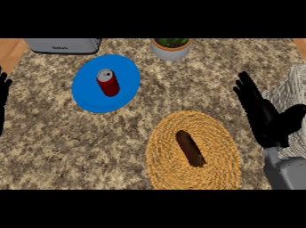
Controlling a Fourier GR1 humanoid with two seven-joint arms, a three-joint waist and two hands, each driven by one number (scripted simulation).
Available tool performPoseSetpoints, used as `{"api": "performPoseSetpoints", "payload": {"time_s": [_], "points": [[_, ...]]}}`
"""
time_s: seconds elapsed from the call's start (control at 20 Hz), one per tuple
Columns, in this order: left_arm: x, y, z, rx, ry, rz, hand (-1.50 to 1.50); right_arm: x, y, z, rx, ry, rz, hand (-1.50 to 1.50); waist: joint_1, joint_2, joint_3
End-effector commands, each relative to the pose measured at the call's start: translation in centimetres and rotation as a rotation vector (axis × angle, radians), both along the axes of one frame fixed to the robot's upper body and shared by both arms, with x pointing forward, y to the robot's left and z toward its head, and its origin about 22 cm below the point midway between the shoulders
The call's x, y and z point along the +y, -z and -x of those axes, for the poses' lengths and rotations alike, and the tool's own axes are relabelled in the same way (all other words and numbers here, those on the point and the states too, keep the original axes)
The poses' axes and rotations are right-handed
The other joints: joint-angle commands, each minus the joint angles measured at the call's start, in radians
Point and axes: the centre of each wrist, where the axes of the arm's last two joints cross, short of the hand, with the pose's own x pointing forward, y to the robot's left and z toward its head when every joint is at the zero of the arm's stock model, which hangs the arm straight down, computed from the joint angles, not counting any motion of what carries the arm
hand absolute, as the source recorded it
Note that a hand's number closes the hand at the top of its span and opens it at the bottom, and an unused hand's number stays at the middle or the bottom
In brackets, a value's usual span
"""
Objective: Pick the sweet potato from the placemat and place it in the basket
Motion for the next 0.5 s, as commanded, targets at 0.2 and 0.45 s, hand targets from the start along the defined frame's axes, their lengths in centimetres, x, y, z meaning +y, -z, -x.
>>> {"api": "performPoseSetpoints", "payload": {"time_s": [0.2, 0.45], "points": [[-3.9, 0.3, -1.1, 0.081, 0.211, 0.025, 0.0, 9.1, -7.9, -3.4, -0.306, -0.687, 0.143, 1.5, 0.066, 0.057, 0.003], [-6.5, 2.5, -0.5, 0.187, 0.326, 0.078, 0.0, 14.1, -8.7, 0.6, -0.526, -1.258, 0.619, -1.5, 0.091, 0.039, -0.003]]}}
